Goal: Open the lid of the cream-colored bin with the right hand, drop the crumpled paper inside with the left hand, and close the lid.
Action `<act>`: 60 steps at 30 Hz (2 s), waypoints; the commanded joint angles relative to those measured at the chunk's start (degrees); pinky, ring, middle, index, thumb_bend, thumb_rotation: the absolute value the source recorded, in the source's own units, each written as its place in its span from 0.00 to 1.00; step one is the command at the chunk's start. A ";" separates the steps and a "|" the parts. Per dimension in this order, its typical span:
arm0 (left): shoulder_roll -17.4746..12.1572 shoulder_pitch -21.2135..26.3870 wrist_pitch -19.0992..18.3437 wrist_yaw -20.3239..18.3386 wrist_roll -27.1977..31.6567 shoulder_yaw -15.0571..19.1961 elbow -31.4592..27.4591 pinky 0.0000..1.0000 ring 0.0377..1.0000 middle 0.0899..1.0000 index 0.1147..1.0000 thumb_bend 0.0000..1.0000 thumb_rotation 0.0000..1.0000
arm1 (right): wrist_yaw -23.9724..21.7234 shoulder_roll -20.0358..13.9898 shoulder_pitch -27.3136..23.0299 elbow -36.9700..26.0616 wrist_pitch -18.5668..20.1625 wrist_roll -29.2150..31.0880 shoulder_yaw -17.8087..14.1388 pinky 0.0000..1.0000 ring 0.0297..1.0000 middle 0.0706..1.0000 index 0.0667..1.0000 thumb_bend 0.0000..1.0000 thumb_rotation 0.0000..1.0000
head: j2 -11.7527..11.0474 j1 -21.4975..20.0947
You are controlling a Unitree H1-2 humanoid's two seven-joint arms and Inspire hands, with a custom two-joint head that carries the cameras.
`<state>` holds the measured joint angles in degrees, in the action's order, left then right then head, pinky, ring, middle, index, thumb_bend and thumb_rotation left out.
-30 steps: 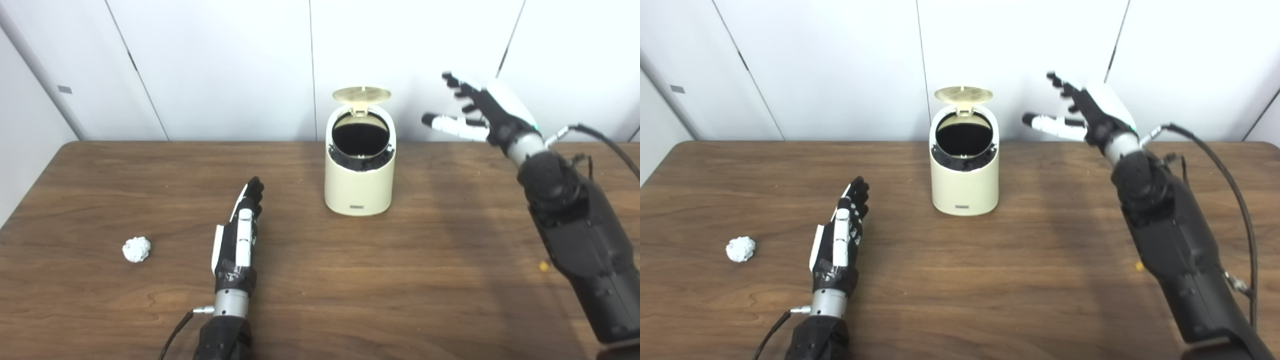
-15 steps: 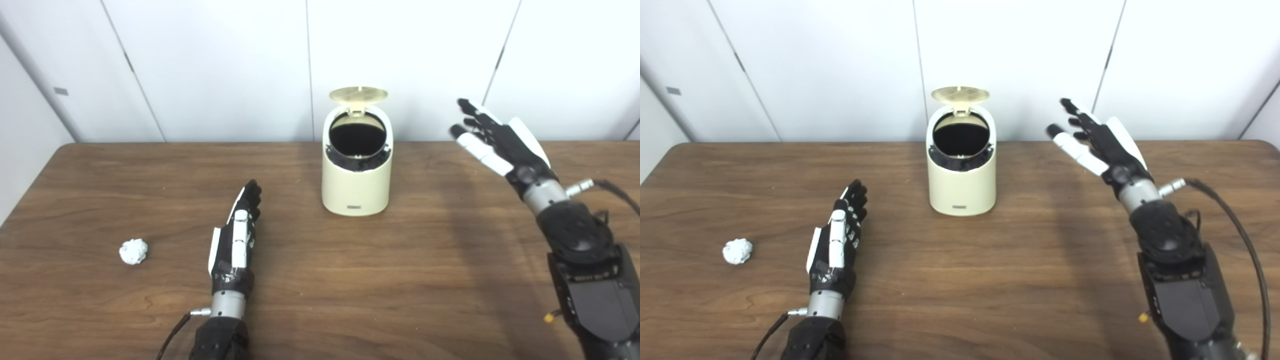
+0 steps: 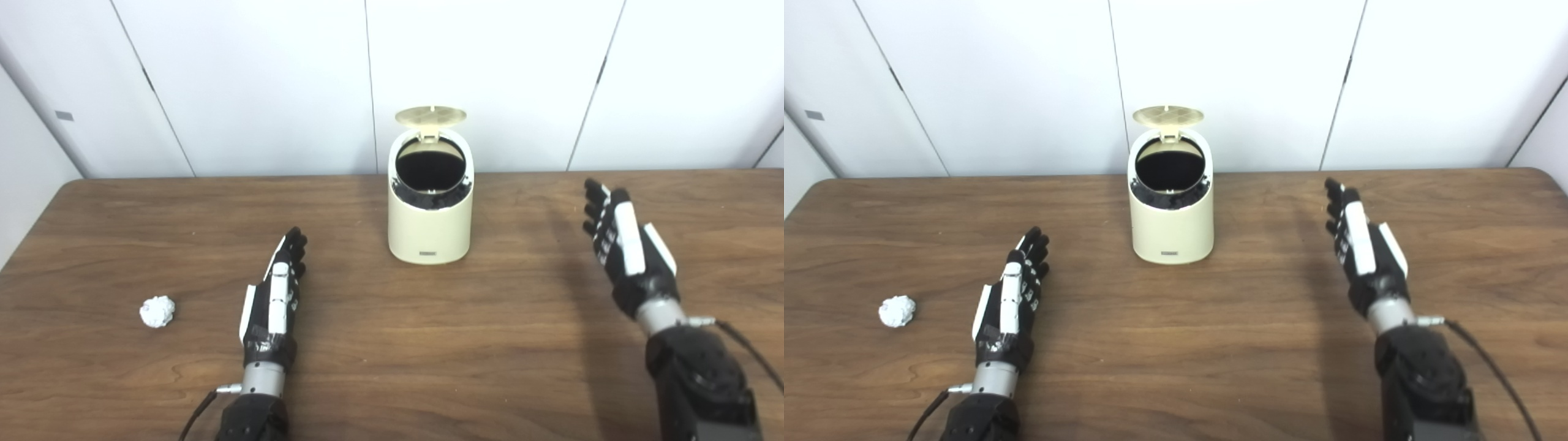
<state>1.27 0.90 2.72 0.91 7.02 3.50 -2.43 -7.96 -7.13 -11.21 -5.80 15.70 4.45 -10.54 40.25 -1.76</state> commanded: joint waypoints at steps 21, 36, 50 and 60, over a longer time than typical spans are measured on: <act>-2.33 -0.09 -1.07 -1.47 1.11 1.13 -1.91 1.00 0.99 0.97 0.98 0.40 0.95 | 2.66 -0.82 5.44 -0.46 -12.43 -1.26 2.27 1.00 0.98 0.98 0.97 0.57 1.00 | 1.52 0.97; 0.66 -0.27 1.15 0.01 -2.41 -0.96 -0.87 1.00 0.99 0.95 0.97 0.38 0.91 | 0.38 -4.65 5.59 5.96 -18.03 3.70 0.53 1.00 1.00 1.00 1.00 0.54 1.00 | -0.09 15.95; 2.30 0.99 5.65 2.06 -6.12 -1.91 4.65 0.97 0.96 0.93 0.93 0.44 0.83 | 3.87 -2.14 5.72 -5.46 -7.37 4.36 0.84 0.92 0.92 0.92 0.91 0.47 1.00 | -3.57 24.29; 1.67 1.56 4.87 2.88 -8.22 -1.91 4.30 0.98 0.96 0.94 0.94 0.51 0.80 | 5.33 -2.00 5.94 -7.51 -5.44 0.72 2.02 0.81 0.88 0.89 0.88 0.51 1.00 | -4.79 25.11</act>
<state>3.05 2.74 7.18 3.65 -0.40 2.01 0.44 -3.15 -8.92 -4.15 -10.69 11.15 5.42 -8.60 35.42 23.38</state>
